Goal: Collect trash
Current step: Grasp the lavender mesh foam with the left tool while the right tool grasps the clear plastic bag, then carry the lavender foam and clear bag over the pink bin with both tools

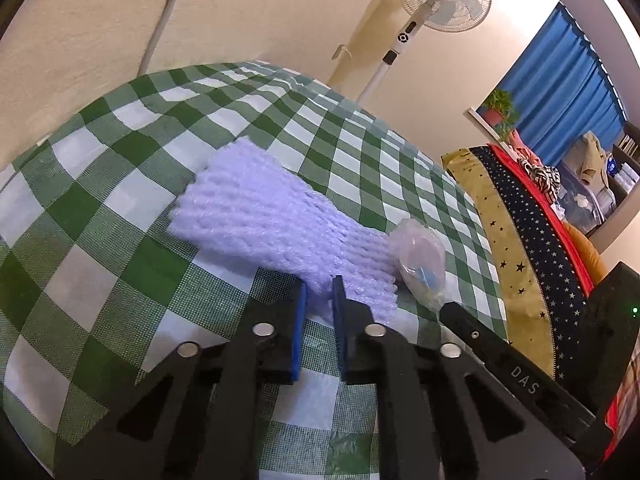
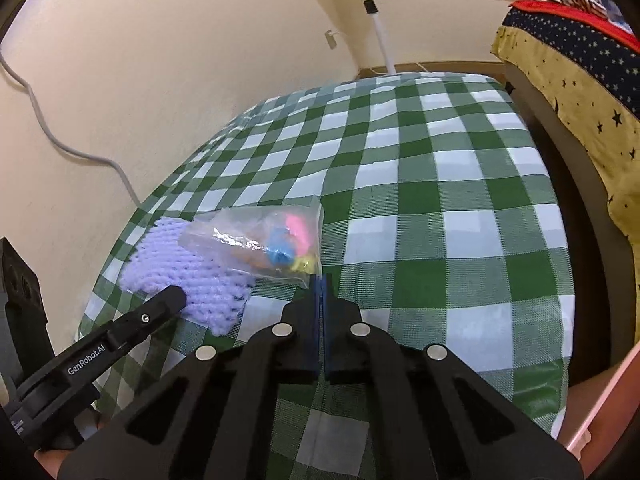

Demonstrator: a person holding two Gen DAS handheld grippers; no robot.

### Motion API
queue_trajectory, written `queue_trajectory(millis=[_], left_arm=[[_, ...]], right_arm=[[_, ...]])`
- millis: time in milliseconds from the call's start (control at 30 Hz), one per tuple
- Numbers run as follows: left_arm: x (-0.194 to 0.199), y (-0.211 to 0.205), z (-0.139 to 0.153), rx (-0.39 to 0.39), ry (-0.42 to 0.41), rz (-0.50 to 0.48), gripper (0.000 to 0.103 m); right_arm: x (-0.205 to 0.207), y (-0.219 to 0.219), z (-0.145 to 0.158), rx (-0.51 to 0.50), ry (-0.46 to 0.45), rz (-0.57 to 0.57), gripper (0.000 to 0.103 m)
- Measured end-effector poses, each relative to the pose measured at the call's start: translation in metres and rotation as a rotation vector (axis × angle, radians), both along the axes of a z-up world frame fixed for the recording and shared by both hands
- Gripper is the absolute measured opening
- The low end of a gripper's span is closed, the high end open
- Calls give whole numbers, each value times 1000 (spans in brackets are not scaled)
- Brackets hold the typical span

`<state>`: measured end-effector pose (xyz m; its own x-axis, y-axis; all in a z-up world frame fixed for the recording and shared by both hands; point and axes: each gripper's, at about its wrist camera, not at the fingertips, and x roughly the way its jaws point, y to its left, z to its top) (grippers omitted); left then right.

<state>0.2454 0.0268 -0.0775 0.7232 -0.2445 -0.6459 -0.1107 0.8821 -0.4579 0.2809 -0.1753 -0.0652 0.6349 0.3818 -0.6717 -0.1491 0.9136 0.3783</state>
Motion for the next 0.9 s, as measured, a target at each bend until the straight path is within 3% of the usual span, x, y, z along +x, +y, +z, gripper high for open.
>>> queue_trajectory(millis=[233, 467, 900], left_arm=[[-14, 2, 15, 63, -20, -2, 10], [-42, -7, 43, 152, -57, -42, 10], [-104, -19, 89, 220, -111, -120, 10]], right_arm=[[-19, -6, 9, -17, -6, -26, 1], [-54, -6, 38, -83, -46, -33, 1], [-128, -38, 83, -100, -85, -69, 1]])
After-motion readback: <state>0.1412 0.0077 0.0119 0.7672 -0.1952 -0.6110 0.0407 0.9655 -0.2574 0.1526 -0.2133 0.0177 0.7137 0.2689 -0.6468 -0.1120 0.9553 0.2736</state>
